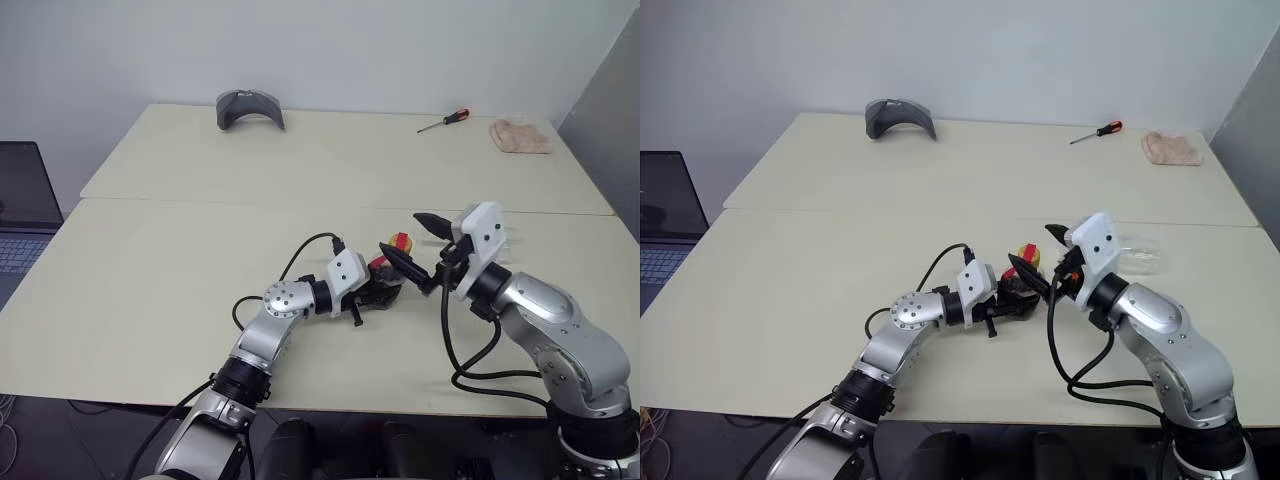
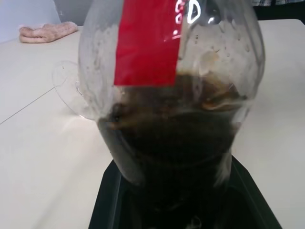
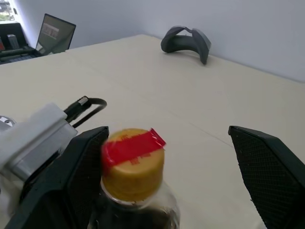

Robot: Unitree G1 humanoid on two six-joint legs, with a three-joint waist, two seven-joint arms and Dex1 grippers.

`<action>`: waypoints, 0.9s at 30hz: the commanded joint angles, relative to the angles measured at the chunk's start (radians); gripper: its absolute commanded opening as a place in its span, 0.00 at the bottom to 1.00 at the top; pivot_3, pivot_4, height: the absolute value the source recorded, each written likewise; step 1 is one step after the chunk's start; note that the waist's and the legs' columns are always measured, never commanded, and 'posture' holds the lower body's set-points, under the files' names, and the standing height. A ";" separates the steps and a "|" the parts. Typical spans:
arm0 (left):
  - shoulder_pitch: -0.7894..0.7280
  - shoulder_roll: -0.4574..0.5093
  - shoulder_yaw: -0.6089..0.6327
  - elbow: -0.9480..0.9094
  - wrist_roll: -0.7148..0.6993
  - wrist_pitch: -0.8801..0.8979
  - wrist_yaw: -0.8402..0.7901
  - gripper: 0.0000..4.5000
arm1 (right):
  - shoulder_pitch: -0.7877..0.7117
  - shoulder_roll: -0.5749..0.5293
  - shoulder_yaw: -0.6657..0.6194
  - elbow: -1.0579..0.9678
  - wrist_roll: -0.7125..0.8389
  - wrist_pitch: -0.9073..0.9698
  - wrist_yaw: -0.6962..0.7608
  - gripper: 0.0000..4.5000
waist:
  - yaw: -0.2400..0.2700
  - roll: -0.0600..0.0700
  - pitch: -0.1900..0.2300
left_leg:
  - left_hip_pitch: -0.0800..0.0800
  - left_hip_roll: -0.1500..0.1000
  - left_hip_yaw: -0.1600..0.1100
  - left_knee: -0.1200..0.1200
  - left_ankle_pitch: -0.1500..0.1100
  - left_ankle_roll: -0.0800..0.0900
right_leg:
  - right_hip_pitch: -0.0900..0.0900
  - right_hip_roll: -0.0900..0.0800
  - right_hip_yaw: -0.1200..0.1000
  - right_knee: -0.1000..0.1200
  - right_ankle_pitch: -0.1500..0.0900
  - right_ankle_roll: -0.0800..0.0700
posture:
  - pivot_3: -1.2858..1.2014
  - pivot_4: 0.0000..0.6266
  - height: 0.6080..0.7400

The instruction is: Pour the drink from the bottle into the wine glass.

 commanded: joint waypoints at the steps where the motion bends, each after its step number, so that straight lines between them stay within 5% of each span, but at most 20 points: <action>1: -0.018 -0.004 0.011 -0.025 -0.009 -0.029 -0.002 0.21 | 0.027 -0.003 -0.103 -0.028 0.055 -0.017 0.011 0.95 | 0.000 0.000 0.000 | 0.000 0.000 0.000 0.000 0.000 0.000 | 0.000 0.000 0.000 0.000 0.000 0.000 | 0.52 0.24 1.00; 15: -0.011 0.000 0.008 -0.033 -0.012 -0.027 -0.009 0.21 | 0.207 -0.133 -0.231 -0.106 0.228 0.038 0.118 0.95 | -0.001 0.000 0.000 | 0.000 0.000 0.000 0.000 0.000 0.000 | 0.000 0.000 0.000 0.000 0.000 0.000 | 0.52 0.24 1.00; 20: -0.020 -0.007 0.006 -0.025 -0.011 -0.027 -0.009 0.21 | 0.116 -0.118 -0.146 -0.140 0.253 0.059 0.077 0.95 | -0.005 0.000 0.000 | 0.001 0.001 0.000 0.000 0.000 0.000 | 0.000 0.002 0.000 0.000 0.000 0.000 | 0.52 0.24 1.00; 27: -0.016 -0.006 0.006 -0.027 -0.009 -0.027 -0.008 0.21 | -0.021 -0.038 -0.005 -0.047 0.087 -0.008 0.004 0.95 | -0.001 0.000 0.000 | 0.000 0.000 0.000 0.000 0.000 0.000 | 0.000 0.001 0.000 0.000 0.000 0.000 | 0.52 0.24 1.00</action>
